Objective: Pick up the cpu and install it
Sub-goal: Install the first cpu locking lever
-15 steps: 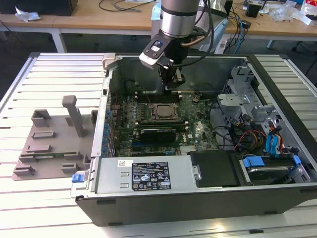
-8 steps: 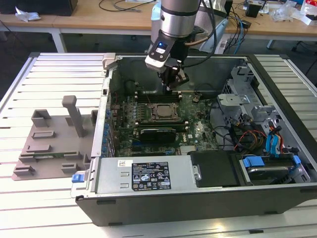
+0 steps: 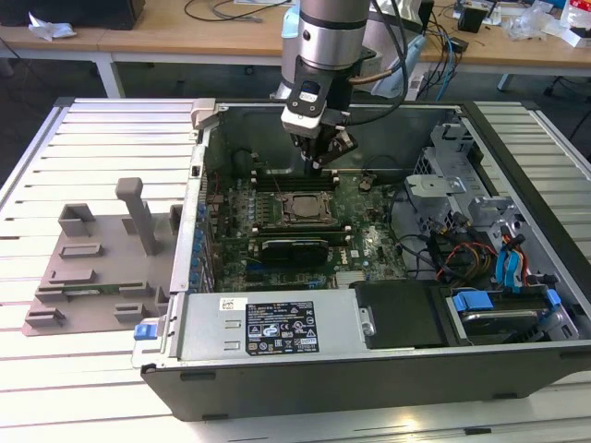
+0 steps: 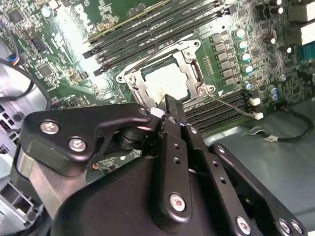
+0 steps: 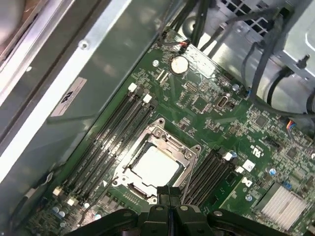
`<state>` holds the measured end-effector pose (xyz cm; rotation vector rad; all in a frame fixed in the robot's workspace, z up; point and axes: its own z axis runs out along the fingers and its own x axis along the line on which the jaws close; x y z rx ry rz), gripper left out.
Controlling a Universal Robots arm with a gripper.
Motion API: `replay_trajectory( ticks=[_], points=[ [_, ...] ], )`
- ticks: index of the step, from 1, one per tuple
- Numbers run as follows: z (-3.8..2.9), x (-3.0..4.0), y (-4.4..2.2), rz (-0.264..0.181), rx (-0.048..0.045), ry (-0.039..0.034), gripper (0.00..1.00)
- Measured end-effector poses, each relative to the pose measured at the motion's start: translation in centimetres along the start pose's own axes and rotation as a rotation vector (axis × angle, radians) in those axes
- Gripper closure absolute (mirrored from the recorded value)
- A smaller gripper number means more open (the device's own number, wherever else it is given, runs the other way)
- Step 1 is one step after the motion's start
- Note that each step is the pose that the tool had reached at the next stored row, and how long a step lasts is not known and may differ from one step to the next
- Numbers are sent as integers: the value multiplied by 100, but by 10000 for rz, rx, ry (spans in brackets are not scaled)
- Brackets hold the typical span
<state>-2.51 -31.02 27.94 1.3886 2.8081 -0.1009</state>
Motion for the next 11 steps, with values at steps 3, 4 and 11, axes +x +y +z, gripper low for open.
replay_trajectory(
  ticks=[3,4,11],
  points=[
    [0,0,0,-485,-16,-26,89],
    [0,0,0,-605,-22,-33,89],
    [0,0,0,-1709,-60,-93,89]
  ],
)
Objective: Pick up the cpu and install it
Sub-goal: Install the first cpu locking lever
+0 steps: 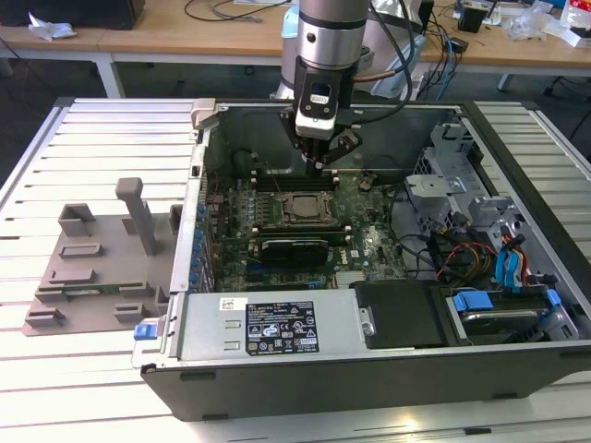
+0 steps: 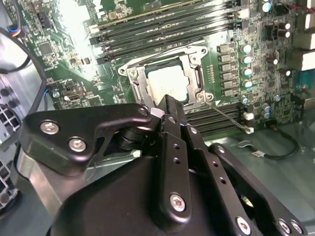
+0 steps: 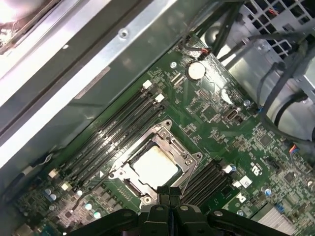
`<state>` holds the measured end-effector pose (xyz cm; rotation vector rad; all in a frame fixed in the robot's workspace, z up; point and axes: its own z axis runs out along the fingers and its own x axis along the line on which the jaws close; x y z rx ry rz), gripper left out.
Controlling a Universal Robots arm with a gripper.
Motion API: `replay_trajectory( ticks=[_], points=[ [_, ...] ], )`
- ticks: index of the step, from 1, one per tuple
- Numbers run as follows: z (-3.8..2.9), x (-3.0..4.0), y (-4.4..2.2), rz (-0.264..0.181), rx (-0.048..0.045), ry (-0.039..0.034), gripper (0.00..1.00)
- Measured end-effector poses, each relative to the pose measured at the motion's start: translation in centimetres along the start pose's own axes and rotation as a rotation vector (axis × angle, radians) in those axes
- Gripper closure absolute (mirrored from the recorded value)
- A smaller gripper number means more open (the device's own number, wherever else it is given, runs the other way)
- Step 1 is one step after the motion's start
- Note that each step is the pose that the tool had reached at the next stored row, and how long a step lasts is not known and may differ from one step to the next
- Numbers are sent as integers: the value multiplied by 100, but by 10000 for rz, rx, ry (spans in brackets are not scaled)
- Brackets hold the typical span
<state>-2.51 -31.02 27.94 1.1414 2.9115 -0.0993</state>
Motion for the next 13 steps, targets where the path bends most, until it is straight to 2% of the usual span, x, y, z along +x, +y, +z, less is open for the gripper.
replay_trajectory(
  ticks=[4,10,12,13],
  points=[
    [0,0,0,-556,-20,-30,89],
    [0,0,0,-1962,-70,-107,89],
    [0,0,0,-2129,-75,-116,89],
    [0,0,0,-2356,-83,-129,89]
  ],
)
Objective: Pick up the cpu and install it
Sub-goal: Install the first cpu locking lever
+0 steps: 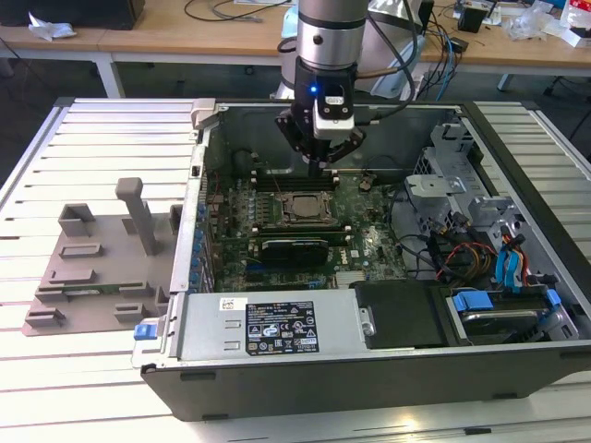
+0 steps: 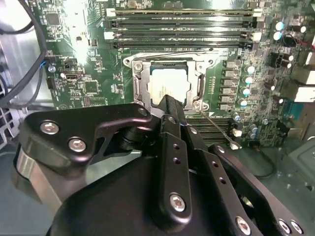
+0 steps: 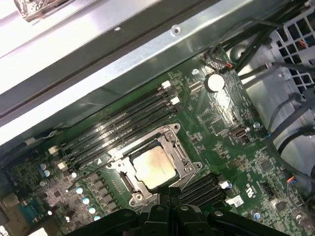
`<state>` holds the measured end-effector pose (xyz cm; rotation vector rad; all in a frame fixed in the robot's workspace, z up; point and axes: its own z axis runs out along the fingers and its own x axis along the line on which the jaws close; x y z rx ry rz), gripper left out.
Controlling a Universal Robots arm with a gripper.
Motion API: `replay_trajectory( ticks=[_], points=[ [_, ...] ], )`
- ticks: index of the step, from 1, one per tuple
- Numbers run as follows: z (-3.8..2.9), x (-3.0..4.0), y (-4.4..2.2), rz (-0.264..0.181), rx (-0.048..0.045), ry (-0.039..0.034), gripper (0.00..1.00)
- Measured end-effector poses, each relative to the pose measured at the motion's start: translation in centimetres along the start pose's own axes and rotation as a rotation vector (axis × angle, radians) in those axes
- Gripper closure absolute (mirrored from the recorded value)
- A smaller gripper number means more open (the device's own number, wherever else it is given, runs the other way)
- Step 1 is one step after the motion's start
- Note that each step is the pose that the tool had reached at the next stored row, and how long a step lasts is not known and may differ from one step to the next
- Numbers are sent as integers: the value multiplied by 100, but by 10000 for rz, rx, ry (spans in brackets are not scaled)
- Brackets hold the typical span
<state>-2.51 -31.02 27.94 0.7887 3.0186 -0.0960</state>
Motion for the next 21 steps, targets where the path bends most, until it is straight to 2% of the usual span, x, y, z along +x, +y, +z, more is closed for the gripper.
replay_trajectory(
  ticks=[2,21],
  points=[
    [0,0,0,-327,-11,-17,89],
    [0,0,0,-2193,-77,-119,89]
  ],
)
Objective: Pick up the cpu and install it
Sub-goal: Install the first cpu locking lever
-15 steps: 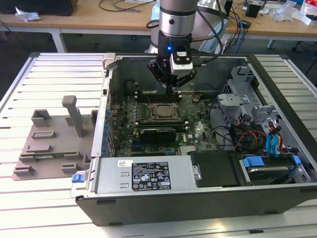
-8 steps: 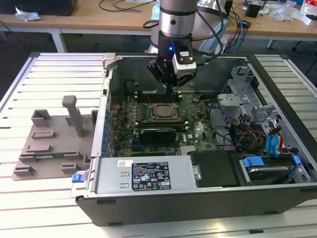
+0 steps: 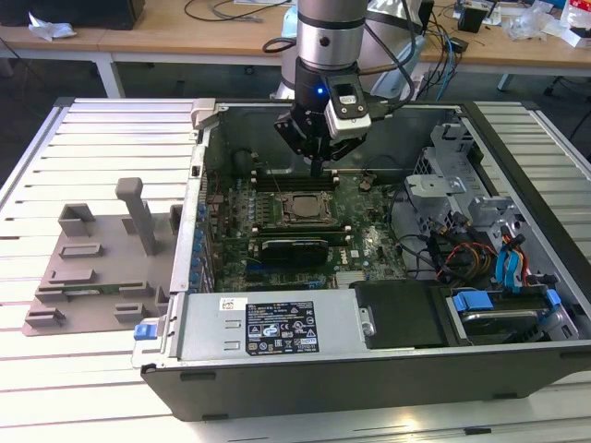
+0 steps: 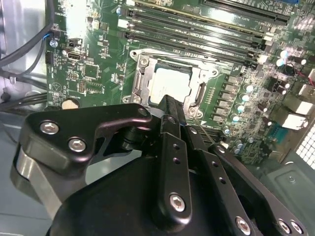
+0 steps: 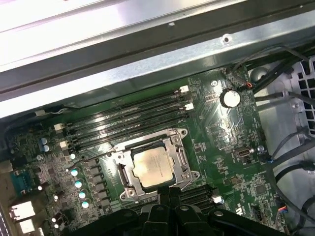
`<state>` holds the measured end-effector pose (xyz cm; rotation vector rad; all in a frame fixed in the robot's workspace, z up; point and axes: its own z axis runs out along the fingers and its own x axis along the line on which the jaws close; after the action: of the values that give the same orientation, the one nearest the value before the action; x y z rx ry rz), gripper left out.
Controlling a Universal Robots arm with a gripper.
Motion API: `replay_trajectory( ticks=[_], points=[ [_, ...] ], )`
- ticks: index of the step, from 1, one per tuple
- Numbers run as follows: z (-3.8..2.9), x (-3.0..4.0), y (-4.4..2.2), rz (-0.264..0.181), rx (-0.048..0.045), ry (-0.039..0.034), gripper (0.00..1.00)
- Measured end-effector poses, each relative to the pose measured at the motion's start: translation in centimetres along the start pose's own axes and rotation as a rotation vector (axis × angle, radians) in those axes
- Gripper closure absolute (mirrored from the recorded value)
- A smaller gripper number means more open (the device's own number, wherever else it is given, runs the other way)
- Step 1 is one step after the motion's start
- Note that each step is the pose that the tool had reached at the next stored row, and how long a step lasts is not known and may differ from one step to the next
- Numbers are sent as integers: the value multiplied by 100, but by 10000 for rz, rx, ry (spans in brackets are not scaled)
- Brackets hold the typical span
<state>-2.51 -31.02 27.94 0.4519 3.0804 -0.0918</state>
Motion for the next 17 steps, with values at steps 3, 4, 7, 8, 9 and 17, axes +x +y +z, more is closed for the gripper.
replay_trajectory(
  ticks=[3,4,7,8,9,17],
  points=[
    [0,0,0,-286,-9,-15,89],
    [0,0,0,-371,-13,-20,89],
    [0,-1,0,-684,-24,-37,89],
    [0,-2,0,-823,-29,-45,89],
    [0,-2,0,-974,-33,-53,89],
    [0,-2,1,-1918,-67,-104,89]
  ],
)
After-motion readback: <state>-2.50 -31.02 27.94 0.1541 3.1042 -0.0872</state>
